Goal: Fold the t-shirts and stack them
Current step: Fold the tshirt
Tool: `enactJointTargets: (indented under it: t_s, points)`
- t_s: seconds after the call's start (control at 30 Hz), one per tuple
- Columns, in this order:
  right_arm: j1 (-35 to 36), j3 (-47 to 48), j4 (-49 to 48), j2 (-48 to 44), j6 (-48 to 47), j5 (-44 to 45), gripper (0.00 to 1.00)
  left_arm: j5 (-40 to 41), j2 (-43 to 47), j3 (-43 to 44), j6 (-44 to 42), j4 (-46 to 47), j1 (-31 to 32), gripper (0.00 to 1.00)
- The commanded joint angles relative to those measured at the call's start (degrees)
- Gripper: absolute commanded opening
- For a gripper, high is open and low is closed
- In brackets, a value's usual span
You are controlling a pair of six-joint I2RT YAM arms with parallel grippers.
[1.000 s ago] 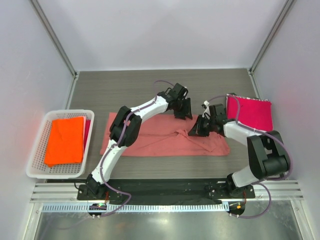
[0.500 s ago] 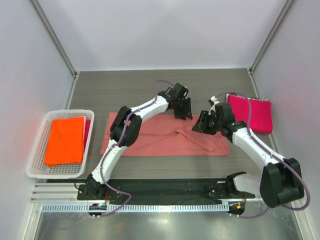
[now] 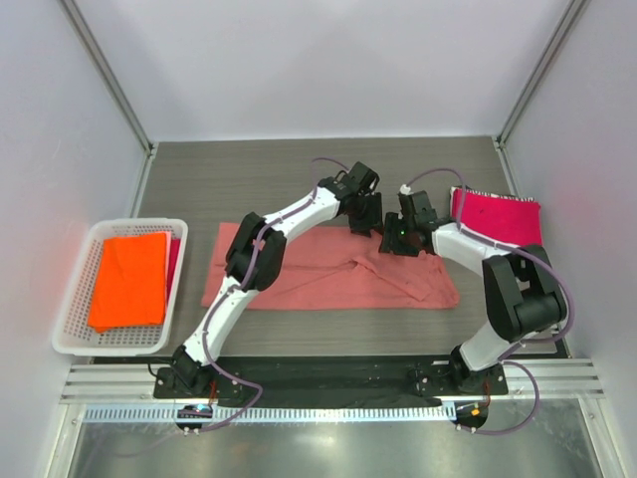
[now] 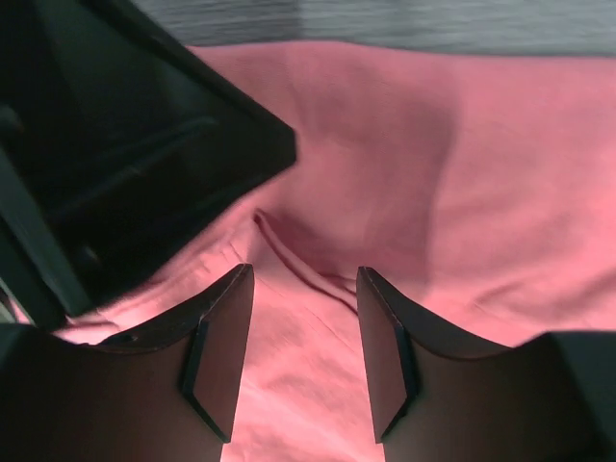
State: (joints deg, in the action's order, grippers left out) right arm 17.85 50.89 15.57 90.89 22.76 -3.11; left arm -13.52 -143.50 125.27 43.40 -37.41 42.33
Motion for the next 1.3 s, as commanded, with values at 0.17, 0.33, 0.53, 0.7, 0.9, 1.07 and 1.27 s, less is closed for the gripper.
enactJointTargets:
  t_s: [0.17, 0.33, 0.53, 0.7, 0.9, 1.07, 1.27]
  points:
    - [2.2, 3.0, -2.9, 4.6, -1.6, 4.8, 0.51, 7.5, -5.5, 4.4, -0.1, -11.1, -0.6, 0.45]
    - [3.5, 1.7, -3.4, 3.7, -1.5, 4.0, 0.34, 11.9, -4.9, 5.6, -0.7, -13.7, -0.8, 0.46]
    - [4.4, 0.2, -3.4, 0.5, -1.1, -0.7, 0.06, 11.4, -7.9, 10.4, -0.6, -16.5, -1.8, 0.46]
    - [4.5, -0.8, -2.0, -1.9, -1.2, -2.9, 0.01, 11.6, -7.8, 11.0, -0.2, -15.9, -3.2, 0.46]
    - [4.6, -2.5, -1.2, -6.2, -0.4, -6.5, 0.02, 13.0, -6.9, 10.7, -0.3, -15.2, -6.1, 0.46]
    - [4.7, -3.6, -1.0, -7.4, -0.3, -12.9, 0.08, 13.1, -7.1, 10.6, -0.2, -14.5, -7.9, 0.46]
    - [4.7, -5.5, -1.9, -7.2, -1.0, -24.2, 0.38, 15.1, -6.2, 8.9, -0.1, -12.7, -10.7, 0.46]
